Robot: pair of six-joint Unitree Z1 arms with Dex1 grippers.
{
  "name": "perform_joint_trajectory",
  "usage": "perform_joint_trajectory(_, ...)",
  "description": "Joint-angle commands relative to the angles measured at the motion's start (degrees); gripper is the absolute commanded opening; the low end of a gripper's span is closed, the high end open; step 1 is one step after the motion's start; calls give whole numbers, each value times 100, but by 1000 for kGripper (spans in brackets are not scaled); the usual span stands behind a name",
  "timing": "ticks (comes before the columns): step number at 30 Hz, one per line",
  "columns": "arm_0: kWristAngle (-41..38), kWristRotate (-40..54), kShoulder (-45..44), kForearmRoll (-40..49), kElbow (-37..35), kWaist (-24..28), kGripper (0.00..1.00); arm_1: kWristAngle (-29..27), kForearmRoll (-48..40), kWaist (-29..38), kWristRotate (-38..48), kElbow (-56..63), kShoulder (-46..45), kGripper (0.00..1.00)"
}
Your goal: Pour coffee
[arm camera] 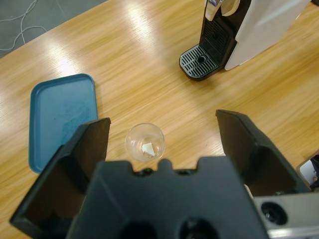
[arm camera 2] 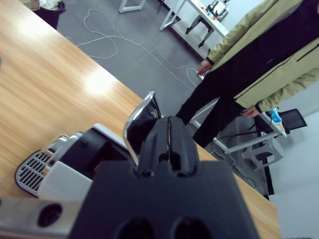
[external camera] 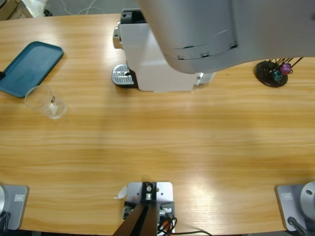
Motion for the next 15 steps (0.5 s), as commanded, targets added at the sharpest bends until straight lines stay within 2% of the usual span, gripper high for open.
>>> perform_joint_trajectory(1, -47, 30, 52, -58, 203, -75, 913, 368, 220, 183, 298, 73, 871, 0)
perform_joint_trajectory(15, -77, 27, 101, -51, 204, -75, 914, 489, 268, 183, 606, 105, 1173, 0)
